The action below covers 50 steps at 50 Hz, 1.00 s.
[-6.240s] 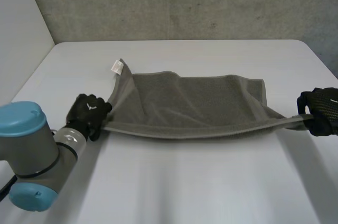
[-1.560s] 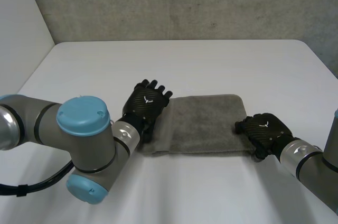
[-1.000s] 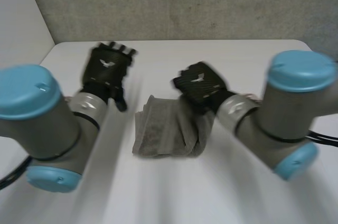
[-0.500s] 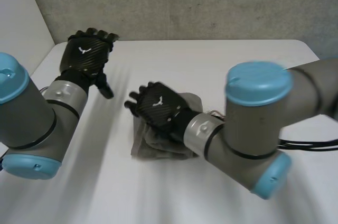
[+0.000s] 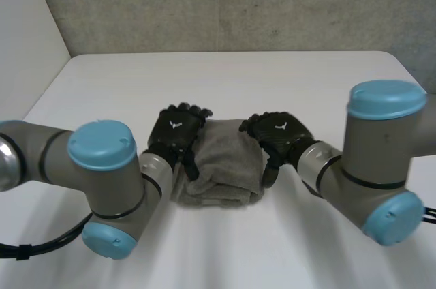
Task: Fold the towel.
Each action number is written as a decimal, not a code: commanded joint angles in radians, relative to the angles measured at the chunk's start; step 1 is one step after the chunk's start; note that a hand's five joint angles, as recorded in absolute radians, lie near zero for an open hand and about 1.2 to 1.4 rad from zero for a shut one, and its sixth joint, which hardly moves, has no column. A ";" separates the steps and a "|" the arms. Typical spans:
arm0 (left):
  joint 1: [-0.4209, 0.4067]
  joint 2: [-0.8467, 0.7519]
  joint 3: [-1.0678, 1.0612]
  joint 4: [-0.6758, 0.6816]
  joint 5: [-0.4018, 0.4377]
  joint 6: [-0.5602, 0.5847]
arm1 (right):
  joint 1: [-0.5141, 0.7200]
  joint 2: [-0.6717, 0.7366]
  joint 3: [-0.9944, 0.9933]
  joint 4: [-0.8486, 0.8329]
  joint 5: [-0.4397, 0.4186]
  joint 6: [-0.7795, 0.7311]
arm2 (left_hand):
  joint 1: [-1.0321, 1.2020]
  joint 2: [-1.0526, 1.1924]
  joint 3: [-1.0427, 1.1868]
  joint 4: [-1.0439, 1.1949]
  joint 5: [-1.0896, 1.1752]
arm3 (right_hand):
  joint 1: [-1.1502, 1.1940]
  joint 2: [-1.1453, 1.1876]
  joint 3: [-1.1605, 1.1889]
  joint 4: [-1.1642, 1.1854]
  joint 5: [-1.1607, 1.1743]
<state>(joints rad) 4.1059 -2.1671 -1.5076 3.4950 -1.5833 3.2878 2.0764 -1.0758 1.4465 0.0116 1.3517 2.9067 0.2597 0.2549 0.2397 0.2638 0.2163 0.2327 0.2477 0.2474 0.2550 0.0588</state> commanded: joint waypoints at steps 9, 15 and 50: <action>0.002 -0.056 0.017 -0.013 0.000 0.013 | 0.008 0.151 -0.095 -0.002 -0.002 0.026 | -0.076 -0.071 -0.056 -0.080 -0.207 | -0.058 -0.073 -0.073 -0.080 -0.059; 0.004 0.051 0.021 -0.027 0.000 0.013 | -0.016 0.015 -0.081 -0.007 0.004 0.031 | -0.076 -0.071 -0.056 -0.080 -0.207 | -0.058 -0.073 -0.073 -0.080 -0.059; 0.129 0.458 0.032 -0.352 -0.014 0.001 | -0.245 -0.355 -0.024 0.116 0.132 0.060 | -0.081 -0.077 -0.061 -0.086 -0.213 | -0.058 -0.073 -0.073 -0.080 -0.059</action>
<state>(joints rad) 4.2370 -1.7080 -1.4723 3.1330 -1.5962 3.2945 1.8182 -1.4273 1.4241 0.1332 1.4888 2.9650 0.3704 0.3695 0.3616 0.3692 0.3547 0.2299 0.2483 0.2474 0.2553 0.0589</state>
